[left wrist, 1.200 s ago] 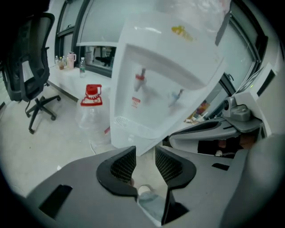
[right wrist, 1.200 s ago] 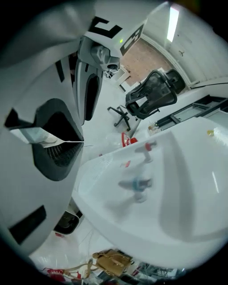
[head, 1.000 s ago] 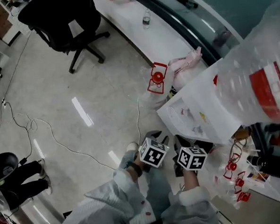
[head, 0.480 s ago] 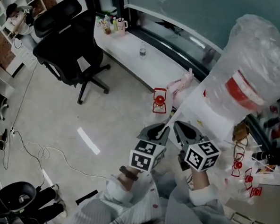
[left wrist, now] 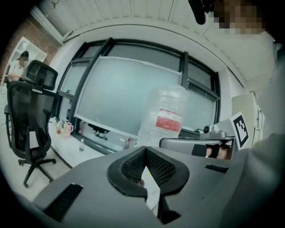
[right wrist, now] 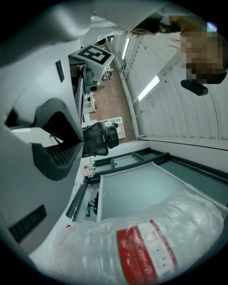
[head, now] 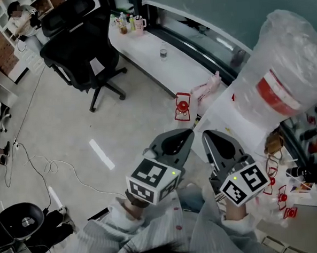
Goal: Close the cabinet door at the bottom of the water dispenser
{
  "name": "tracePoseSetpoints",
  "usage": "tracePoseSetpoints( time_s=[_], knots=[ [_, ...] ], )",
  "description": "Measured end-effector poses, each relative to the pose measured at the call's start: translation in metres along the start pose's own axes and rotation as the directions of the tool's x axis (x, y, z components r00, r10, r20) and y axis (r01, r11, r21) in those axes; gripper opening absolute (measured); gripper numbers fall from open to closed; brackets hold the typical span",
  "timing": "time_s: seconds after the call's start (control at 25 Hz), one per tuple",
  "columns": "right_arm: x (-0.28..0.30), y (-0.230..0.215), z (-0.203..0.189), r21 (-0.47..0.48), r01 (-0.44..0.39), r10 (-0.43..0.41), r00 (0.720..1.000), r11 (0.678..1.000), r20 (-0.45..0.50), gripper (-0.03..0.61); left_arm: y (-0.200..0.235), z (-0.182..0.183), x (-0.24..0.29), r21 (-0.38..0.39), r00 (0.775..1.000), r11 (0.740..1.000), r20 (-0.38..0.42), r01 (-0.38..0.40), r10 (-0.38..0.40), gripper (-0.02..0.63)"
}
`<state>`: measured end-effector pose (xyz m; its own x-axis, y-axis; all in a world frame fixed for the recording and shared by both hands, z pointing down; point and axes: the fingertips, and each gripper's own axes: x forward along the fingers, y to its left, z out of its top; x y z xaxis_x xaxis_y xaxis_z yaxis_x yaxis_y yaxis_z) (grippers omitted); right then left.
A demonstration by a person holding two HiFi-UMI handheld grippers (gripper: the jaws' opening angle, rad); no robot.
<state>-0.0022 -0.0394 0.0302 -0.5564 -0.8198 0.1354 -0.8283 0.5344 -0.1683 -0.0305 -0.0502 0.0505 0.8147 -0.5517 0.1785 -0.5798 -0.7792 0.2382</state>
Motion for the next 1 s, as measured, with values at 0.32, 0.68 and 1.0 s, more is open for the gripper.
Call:
tracePoseSetpoints(
  time_s=[0.32, 0.68, 1.0],
  knots=[
    [-0.003, 0.005, 0.009, -0.046, -0.003, 0.003, 1.0, 0.999, 0.013, 0.014, -0.004, 0.013, -0.006, 0.07, 1.0, 0.998, 0.012, -0.011, 0.011, 0.011],
    [-0.002, 0.008, 0.004, -0.039, 0.007, -0.007, 1.0, 0.999, 0.01, 0.014, -0.001, 0.006, -0.008, 0.091, 1.0, 0.996, -0.014, -0.024, 0.026, 0.009],
    [-0.001, 0.015, 0.002, -0.042, 0.001, -0.001, 1.0, 0.999, 0.0, 0.014, 0.0, 0.005, -0.013, 0.093, 0.999, 0.995, -0.006, -0.033, 0.033, 0.011]
  ],
)
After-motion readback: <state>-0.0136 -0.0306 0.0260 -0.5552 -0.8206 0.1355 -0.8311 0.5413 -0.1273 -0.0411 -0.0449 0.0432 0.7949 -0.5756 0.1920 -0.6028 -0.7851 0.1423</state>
